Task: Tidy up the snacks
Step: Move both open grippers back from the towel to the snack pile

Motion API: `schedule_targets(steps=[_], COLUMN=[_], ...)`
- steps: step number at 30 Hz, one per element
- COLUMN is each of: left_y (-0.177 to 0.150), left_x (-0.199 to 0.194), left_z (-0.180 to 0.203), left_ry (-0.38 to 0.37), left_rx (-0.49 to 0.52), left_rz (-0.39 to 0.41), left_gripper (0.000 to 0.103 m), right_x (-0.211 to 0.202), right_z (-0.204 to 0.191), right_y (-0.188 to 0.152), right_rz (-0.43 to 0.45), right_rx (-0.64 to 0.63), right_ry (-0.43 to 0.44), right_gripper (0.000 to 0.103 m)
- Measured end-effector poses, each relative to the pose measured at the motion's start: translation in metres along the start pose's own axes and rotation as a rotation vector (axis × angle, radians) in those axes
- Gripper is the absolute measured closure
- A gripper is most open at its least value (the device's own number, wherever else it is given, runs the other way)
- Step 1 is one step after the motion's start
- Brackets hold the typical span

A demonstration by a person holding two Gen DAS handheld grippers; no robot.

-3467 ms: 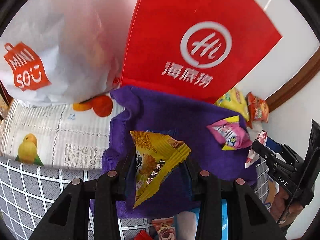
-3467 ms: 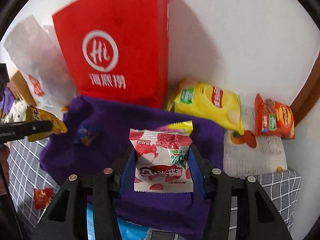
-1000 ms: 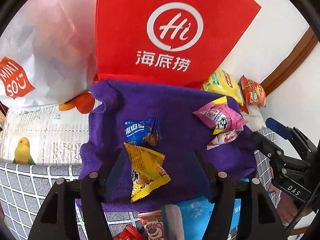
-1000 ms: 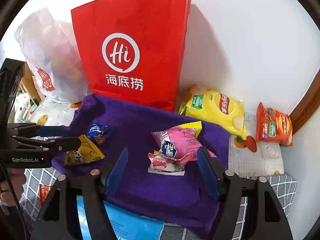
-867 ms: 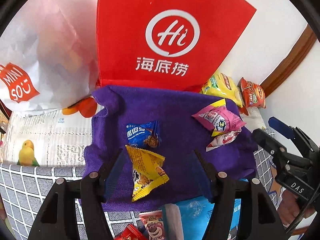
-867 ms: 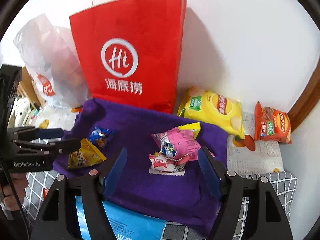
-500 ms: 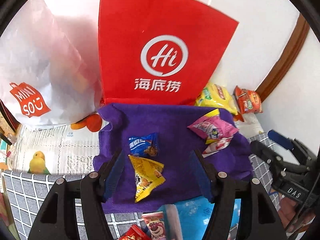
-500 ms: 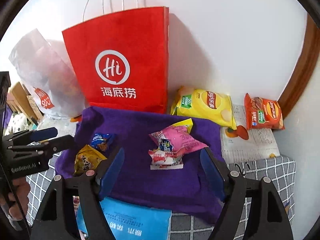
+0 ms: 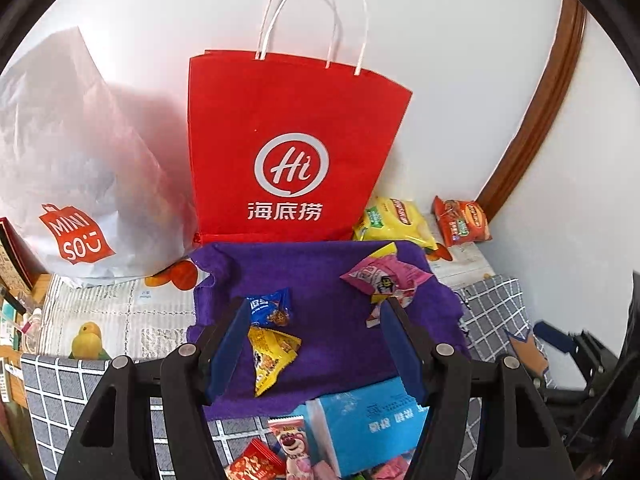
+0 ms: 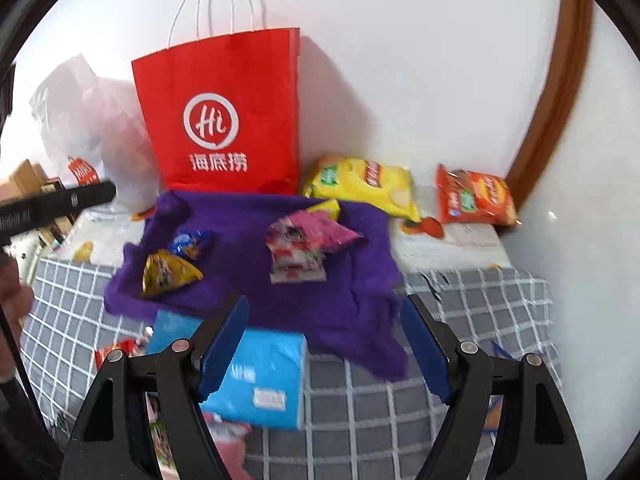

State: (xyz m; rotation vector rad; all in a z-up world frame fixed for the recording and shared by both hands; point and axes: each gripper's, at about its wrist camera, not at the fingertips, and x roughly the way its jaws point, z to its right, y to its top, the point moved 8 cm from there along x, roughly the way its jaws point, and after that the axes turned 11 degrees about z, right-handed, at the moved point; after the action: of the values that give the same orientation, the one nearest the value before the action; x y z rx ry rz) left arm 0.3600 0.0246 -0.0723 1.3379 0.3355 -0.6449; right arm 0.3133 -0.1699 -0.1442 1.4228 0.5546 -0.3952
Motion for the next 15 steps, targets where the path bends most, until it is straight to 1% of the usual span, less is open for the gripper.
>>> schedule_targets(steps=[4, 9, 11, 15], left_y=[-0.002, 0.003, 0.004, 0.001], left_x=[-0.012, -0.035, -0.042, -0.051], left_z=[0.009, 0.019, 0.022, 0.031], left_ry=[-0.014, -0.035, -0.031, -0.023], left_rx=[0.028, 0.056, 0.061, 0.081], left_rz=[-0.013, 0.025, 0.037, 0.035], left_gripper=[0.038, 0.038, 0.038, 0.038], right_x=[-0.028, -0.057, -0.066, -0.074], right_z=[0.002, 0.005, 0.010, 0.017], right_y=[-0.012, -0.023, -0.028, -0.038], right_rz=[0.034, 0.078, 0.076, 0.049], right_rx=[0.010, 0.051, 0.080, 0.115], right_ry=[-0.008, 0.020, 0.030, 0.052], right_gripper=[0.025, 0.025, 0.025, 0.025])
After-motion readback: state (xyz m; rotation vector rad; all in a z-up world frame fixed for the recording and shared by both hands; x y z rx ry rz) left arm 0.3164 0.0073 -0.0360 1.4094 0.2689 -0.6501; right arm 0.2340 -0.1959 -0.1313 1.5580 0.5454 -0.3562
